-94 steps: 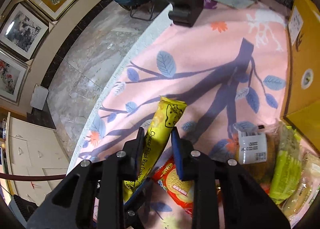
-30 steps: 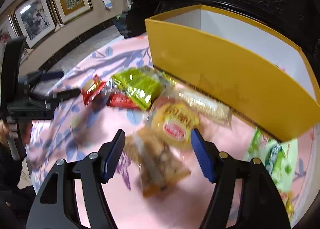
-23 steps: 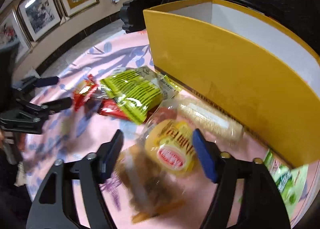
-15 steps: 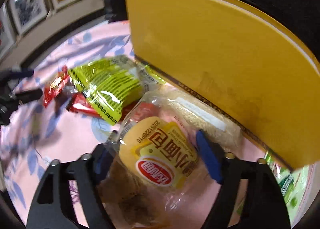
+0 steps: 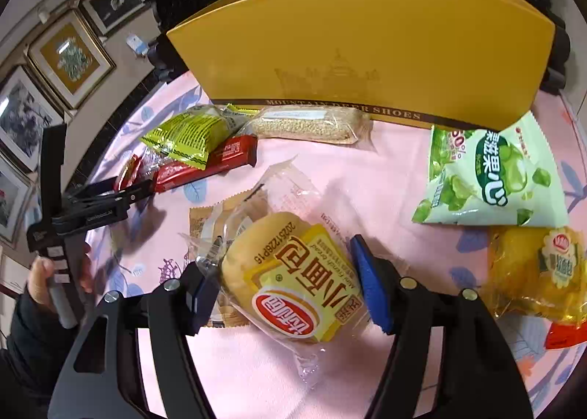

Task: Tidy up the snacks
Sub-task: 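Grasp the red biscuit pack with the left tool while the right tool grasps the yellow bun pack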

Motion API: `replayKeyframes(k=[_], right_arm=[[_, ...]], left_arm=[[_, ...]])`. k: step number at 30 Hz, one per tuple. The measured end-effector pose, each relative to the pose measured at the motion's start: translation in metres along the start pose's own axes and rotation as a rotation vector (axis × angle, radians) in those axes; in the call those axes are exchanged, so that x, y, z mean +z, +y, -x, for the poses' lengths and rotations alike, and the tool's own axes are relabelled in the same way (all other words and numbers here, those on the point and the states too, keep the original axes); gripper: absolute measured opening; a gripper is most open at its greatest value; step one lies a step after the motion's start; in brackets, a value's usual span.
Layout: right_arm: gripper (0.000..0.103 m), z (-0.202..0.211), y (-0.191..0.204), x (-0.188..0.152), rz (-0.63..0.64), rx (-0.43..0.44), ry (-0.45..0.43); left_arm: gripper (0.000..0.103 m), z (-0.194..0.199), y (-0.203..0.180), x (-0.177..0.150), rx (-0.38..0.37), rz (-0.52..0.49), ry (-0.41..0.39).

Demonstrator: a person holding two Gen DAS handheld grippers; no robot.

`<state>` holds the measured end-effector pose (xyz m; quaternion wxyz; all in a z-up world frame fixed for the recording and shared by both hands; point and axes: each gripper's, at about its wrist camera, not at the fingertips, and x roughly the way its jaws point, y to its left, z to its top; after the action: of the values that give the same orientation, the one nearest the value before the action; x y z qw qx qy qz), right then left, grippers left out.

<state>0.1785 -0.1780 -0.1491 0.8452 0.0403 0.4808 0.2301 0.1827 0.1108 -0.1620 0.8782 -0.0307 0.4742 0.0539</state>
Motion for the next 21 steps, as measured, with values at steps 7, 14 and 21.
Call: replayKeyframes(k=[7,14,21], right_arm=[[0.073,-0.009,-0.003,0.001,-0.005,-0.023,-0.043],[0.072,-0.012,0.005,0.002,0.008,-0.090,-0.038],[0.072,-0.017,0.007,0.003,0.000,-0.093,-0.040]], left_arm=[[0.018,0.011,-0.009,-0.001,-0.023,-0.054,-0.049],[0.019,0.011,-0.007,0.000,-0.044,-0.052,-0.045],[0.036,-0.003,-0.010,0.019,-0.031,-0.095,-0.041]])
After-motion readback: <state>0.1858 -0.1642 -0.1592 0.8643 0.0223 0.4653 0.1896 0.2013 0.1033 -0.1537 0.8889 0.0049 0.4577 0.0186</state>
